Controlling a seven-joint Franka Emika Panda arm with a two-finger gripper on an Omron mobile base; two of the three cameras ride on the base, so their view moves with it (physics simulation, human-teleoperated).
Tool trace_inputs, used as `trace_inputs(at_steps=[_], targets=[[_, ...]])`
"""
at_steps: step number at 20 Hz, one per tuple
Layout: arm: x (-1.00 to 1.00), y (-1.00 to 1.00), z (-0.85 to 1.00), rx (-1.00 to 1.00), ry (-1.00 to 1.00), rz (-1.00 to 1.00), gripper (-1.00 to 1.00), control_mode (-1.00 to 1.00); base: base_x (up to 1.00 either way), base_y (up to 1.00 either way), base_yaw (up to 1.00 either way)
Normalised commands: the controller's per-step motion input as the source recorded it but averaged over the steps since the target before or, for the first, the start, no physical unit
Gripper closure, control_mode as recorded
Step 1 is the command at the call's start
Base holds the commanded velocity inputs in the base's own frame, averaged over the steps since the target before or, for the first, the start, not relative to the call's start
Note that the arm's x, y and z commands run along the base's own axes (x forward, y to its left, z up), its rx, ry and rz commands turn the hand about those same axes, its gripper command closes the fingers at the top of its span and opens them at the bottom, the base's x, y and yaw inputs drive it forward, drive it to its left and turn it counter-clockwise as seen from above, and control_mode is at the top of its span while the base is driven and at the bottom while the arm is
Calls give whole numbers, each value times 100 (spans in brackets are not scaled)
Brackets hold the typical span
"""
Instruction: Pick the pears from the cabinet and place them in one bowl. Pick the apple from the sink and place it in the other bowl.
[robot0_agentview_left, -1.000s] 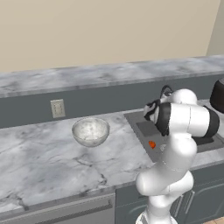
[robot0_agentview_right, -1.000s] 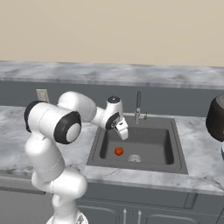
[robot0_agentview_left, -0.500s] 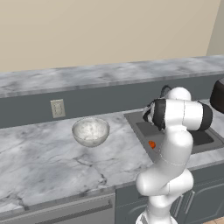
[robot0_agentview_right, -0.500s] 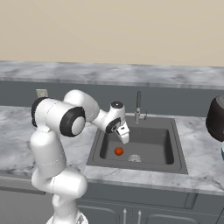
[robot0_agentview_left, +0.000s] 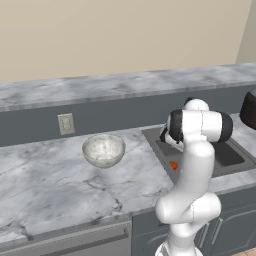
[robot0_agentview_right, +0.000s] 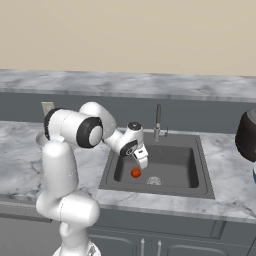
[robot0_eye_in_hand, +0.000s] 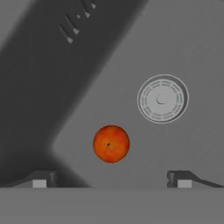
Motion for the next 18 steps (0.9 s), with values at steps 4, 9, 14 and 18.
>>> trace_inputs(at_steps=[4,9,14,18], targets=[[17,0,-38,0,6,0,-100,-100,0,0,0],[19,0,-35,0,9,0,-100,-100,0,0,0],[20,0,-31,0,5,0,-100,-100,0,0,0],[17,0,-32,0,1,0,-100,-100,0,0,0]])
